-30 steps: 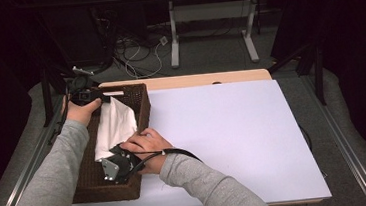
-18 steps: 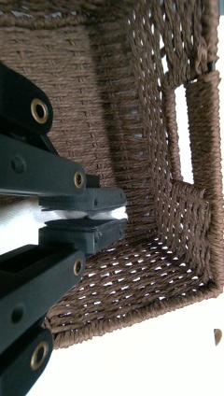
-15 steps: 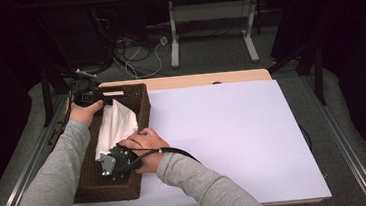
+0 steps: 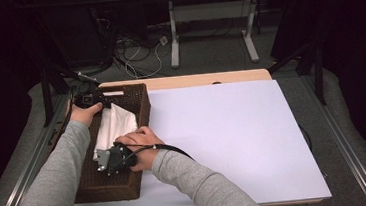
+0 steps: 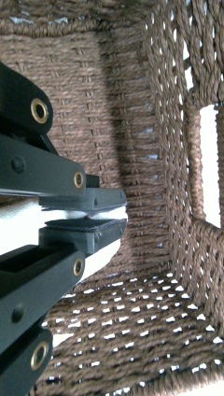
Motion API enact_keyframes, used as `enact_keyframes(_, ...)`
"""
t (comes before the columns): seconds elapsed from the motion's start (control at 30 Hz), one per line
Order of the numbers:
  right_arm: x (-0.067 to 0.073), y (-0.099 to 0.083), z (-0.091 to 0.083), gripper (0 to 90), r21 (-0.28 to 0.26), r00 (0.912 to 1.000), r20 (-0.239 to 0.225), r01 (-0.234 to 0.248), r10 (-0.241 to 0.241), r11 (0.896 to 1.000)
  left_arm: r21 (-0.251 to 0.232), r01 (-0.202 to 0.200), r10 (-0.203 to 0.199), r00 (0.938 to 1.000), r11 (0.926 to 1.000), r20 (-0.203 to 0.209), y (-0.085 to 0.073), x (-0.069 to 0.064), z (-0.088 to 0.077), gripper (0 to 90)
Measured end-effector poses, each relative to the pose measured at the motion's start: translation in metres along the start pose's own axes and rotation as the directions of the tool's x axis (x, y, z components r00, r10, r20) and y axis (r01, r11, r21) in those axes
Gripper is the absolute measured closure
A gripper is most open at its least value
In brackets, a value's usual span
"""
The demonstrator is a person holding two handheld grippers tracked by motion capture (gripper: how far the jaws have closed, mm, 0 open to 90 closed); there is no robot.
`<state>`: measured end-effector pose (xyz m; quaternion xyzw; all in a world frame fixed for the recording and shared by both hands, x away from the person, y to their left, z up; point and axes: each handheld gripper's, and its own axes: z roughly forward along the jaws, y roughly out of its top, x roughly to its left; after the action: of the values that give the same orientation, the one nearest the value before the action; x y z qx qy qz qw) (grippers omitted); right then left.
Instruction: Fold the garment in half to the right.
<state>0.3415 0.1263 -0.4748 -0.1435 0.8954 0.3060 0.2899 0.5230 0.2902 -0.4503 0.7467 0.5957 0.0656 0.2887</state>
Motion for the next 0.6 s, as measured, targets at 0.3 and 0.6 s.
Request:
enact_keyframes(0.3, -0.004, 0.007, 0.009, 81.4, -0.007, 0.9996, -0.021, -0.021, 0.020, 1.000, 0.004, 0.023, -0.022, 0.9989, 0.9997, -0.042, -0.006, 0.017, -0.002, 84.8)
enact_keyframes(0.6, -0.005, 0.009, 0.017, 77.0, -0.031, 0.9964, -0.038, -0.076, 0.075, 0.997, -0.024, 0.040, -0.042, 0.9972, 0.9989, -0.062, -0.008, 0.023, -0.003, 80.8)
